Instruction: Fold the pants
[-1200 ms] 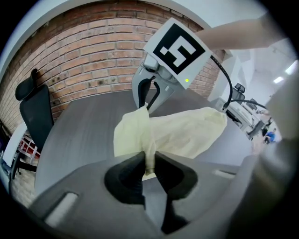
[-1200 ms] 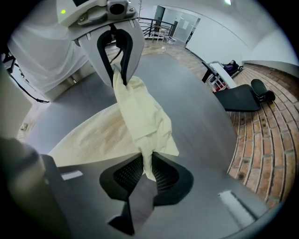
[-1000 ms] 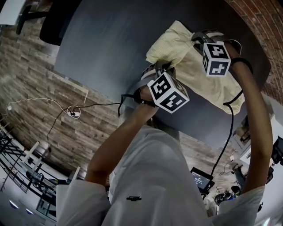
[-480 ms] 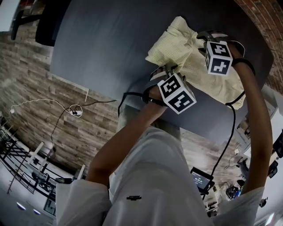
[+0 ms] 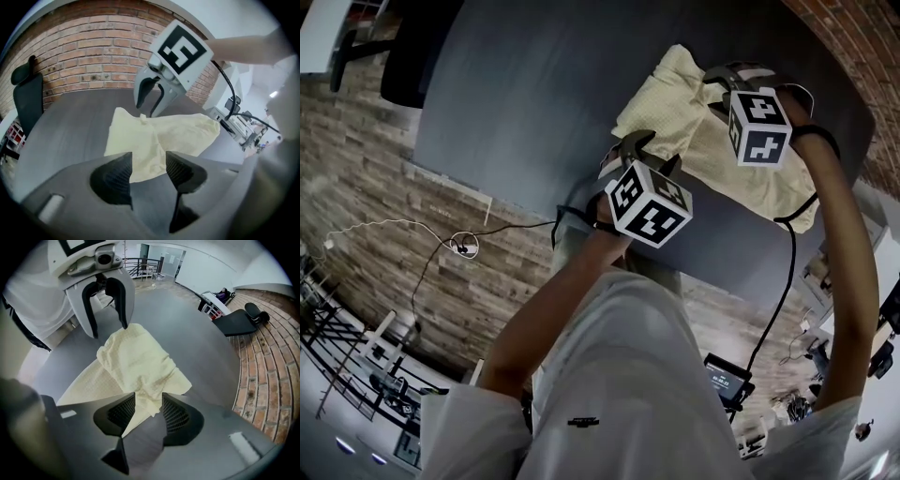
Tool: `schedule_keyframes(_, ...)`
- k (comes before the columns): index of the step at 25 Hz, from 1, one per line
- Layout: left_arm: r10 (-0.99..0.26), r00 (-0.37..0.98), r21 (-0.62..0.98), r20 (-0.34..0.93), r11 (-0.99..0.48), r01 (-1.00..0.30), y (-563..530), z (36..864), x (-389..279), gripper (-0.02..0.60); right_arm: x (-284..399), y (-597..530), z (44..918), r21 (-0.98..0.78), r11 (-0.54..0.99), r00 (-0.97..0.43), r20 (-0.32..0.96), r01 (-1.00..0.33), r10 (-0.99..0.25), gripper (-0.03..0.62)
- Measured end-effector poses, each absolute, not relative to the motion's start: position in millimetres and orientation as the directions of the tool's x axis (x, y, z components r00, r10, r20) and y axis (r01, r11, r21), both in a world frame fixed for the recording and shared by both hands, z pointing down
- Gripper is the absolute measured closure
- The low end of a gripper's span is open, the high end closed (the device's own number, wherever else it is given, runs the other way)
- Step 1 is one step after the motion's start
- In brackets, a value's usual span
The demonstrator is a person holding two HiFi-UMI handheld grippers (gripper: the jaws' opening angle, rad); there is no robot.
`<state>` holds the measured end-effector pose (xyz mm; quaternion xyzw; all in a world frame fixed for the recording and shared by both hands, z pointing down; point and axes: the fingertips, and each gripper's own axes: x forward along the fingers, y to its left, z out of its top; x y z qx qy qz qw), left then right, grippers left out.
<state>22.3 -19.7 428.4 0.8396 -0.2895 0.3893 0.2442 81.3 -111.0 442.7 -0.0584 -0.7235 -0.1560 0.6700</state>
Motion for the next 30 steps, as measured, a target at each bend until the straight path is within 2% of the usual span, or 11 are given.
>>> schedule_keyframes(4,-0.338,0.533,0.217,0.776,-0.650,-0.729,-48.4,415.7,-8.5,0.351,58.5,-130.0,435.3,0.179,0.940,-0.126,0.981,0.290,-0.147,0.407)
schedule_keyframes(9,-0.302,0.547,0.274,0.781,-0.620,-0.735,-66.5,426.8,-33.5,0.351,33.9,-146.7,435.8,0.150,0.923,-0.106,0.987,0.354,-0.120,0.378)
schedule_keyframes(15,-0.212,0.664,0.470,0.717,-0.557,-0.685,-64.3,443.9,-31.7,0.342,23.4,-161.4,453.1,0.046,0.861,0.015,0.998,0.506,-0.062,0.367)
schedule_keyframes(18,-0.189,0.661,0.473,0.726,-0.562,-0.679,-62.3,456.5,-32.9,0.310,25.0,-163.4,462.1,-0.032,0.823,0.088,0.996,0.567,-0.022,0.367)
schedule_keyframes(24,-0.126,0.690,0.540,0.712,-0.531,-0.653,-63.2,475.1,-27.6,0.308,20.6,-163.2,484.5,-0.154,0.759,0.191,0.981,0.633,0.039,0.367)
schedule_keyframes(26,-0.108,0.690,0.537,0.716,-0.547,-0.643,-62.7,479.1,-24.4,0.333,25.6,-161.1,491.9,-0.199,0.739,0.234,0.970,0.644,0.058,0.380)
schedule_keyframes(27,-0.107,0.687,0.531,0.719,-0.553,-0.642,-63.0,479.9,-23.8,0.353,28.8,-159.6,494.6,-0.218,0.726,0.253,0.965,0.653,0.062,0.411)
schedule_keyframes(29,-0.121,0.681,0.519,0.722,-0.556,-0.649,-63.0,479.0,-23.9,0.434,34.0,-155.6,497.0,-0.230,0.710,0.265,0.962,0.666,0.063,0.507)
schedule_keyframes(30,-0.134,0.678,0.512,0.722,-0.555,-0.656,-62.5,477.6,-23.8,0.474,35.6,-153.8,496.6,-0.223,0.713,0.256,0.965,0.665,0.063,0.520)
